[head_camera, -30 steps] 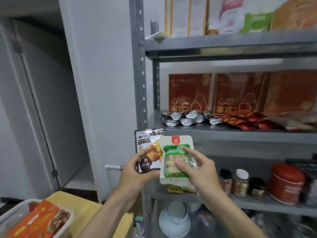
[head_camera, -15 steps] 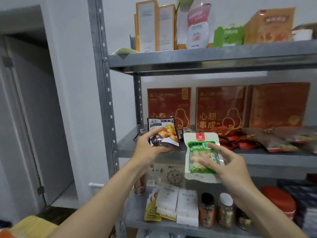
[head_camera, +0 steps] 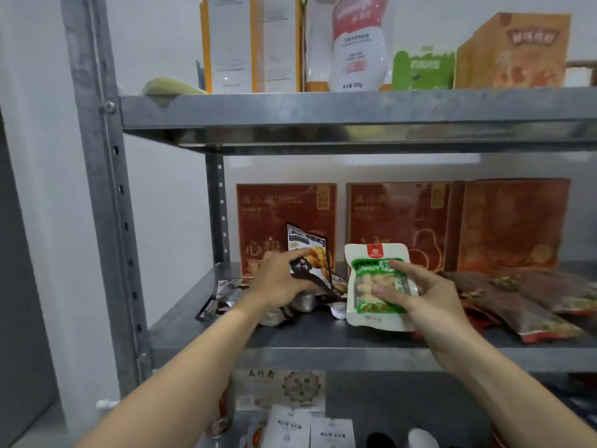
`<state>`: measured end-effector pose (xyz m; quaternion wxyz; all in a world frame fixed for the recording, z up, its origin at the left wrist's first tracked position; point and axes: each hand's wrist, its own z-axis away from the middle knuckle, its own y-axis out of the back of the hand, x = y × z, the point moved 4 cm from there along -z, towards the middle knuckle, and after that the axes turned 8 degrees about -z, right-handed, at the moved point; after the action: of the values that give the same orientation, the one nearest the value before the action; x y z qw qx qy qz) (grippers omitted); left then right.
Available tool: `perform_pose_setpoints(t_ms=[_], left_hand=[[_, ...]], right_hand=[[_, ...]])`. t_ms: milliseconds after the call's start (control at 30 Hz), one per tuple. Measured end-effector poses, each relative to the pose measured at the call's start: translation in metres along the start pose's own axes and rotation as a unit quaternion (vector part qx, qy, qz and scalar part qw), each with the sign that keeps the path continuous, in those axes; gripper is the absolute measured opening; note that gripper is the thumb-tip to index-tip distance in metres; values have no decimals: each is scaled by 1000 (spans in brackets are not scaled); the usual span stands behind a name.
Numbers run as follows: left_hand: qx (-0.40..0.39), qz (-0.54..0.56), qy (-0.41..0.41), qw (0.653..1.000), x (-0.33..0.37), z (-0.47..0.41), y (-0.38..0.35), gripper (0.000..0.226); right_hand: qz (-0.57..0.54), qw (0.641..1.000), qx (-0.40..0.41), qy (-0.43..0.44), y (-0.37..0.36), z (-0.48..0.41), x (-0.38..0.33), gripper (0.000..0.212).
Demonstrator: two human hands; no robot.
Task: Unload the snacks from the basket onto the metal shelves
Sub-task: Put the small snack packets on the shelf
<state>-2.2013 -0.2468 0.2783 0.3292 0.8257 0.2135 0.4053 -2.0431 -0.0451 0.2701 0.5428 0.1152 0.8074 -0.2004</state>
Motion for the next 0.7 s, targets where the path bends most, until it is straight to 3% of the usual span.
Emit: perform_pose_setpoints(t_ms=[67, 200, 400, 700], left_hand=[[-25, -58, 5, 998, 1, -4, -4, 94], [-64, -183, 10, 981, 2, -4, -9, 60], [-65, -239, 17, 969, 2, -6, -9, 66], [-58, -220, 9, 974, 8, 4, -13, 68]], right_hand=[[-6, 1000, 1, -5, -3, -9, 3, 61], [-9, 1000, -9, -19, -7, -20, 10, 61], [-9, 999, -14, -39, -8, -28, 19, 61], [-18, 999, -13, -33, -3, -24, 16, 59]])
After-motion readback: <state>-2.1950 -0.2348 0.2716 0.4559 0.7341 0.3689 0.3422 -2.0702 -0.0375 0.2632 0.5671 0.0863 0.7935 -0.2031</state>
